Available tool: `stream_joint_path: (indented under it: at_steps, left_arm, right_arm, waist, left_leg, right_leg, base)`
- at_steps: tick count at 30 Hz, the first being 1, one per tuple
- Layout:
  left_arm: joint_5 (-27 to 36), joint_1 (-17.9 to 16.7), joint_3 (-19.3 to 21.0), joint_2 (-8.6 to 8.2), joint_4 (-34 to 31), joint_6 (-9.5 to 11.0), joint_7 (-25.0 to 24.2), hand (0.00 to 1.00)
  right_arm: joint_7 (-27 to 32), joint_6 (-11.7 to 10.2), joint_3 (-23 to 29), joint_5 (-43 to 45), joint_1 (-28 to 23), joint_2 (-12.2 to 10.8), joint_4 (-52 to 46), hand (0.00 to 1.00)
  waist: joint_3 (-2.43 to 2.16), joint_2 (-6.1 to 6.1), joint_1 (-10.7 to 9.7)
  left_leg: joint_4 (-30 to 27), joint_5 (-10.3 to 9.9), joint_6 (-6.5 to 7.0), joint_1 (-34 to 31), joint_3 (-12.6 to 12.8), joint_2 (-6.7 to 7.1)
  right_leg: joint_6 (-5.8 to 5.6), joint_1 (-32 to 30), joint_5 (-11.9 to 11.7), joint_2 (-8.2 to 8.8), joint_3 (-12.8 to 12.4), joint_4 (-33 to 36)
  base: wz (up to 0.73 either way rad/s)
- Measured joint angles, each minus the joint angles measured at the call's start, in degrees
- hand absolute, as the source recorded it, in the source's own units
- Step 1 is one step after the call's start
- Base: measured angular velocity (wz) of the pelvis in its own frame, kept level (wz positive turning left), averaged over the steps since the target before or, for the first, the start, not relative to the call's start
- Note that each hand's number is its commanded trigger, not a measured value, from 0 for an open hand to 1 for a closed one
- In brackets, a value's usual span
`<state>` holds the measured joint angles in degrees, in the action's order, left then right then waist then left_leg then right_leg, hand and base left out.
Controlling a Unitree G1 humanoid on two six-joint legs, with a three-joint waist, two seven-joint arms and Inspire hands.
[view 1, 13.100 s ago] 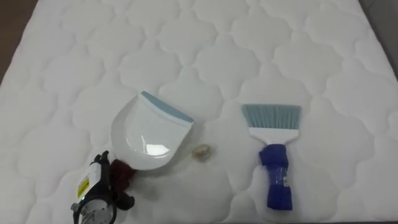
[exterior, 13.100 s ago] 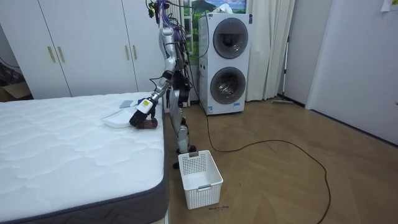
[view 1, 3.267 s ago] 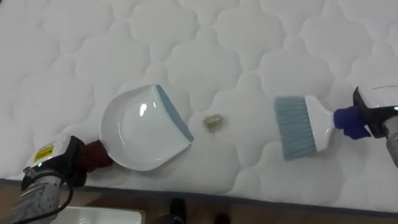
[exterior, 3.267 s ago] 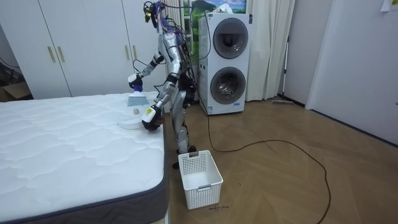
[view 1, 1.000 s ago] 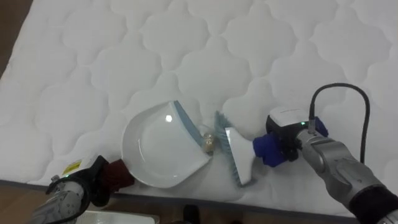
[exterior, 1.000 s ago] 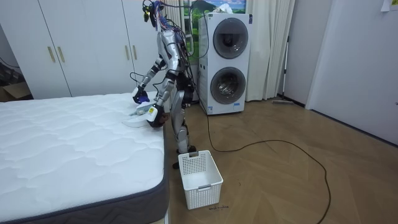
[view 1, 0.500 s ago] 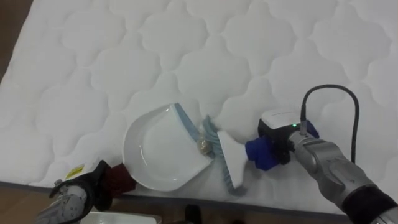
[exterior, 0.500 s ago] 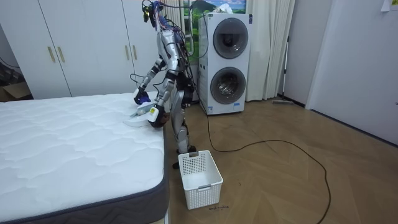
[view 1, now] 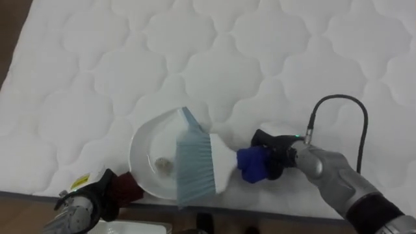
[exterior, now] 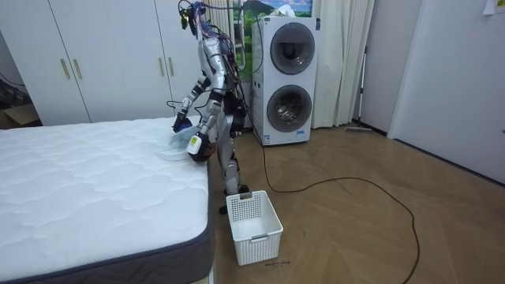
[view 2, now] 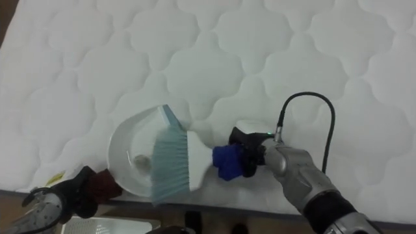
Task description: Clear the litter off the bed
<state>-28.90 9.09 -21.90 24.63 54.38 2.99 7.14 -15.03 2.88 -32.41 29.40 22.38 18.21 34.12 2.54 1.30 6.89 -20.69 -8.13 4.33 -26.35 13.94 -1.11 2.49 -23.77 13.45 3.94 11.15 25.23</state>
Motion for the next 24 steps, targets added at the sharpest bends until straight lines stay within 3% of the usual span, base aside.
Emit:
stream_joint_path:
  at_steps: [2,10,17,24]
  left_arm:
    - [-0.02,-0.05,0.37,-0.31,0.17,0.05,0.00,1.00]
    - [-0.07,-0.39,1.16,-0.81,0.45,0.79,-0.02,1.00]
    - [0.01,-1.25,1.67,-0.86,0.82,1.72,0.27,1.00]
    - [0.00,-1.43,2.01,-1.02,0.86,2.49,0.08,1.00]
  right_arm:
    - [-0.39,-1.07,0.00,-2.25,-0.01,-1.48,-0.56,1.00]
    - [-0.92,-4.41,1.25,-7.61,0.01,-2.19,-5.65,1.00]
    - [-1.00,-5.39,1.58,-8.20,-0.11,-1.81,-5.60,1.00]
    - [1.17,-6.87,2.44,-9.08,-0.18,0.71,-5.58,1.00]
  waist:
    - [0.06,0.13,-0.14]
    - [0.08,0.35,-0.22]
    - [0.07,0.43,-0.34]
    - [-0.04,0.24,-0.66]
  left_leg:
    - [-0.13,0.00,0.00,0.01,0.00,0.03]
    - [-0.80,-0.07,0.11,-0.10,0.06,0.08]
    - [-1.03,-0.04,0.16,-0.56,0.36,0.08]
    - [-0.94,0.04,0.28,-0.40,0.13,0.39]
  right_leg:
    - [-0.02,-0.16,0.03,0.18,0.10,0.61]
    - [-0.06,-0.44,0.25,0.45,0.08,1.56]
    - [0.11,-1.25,0.37,0.52,0.03,1.66]
    - [-0.04,-0.69,0.49,0.88,0.26,1.72]
  base:
    - [0.00]
    - [0.00]
    - [-0.02]
    - [0.03]
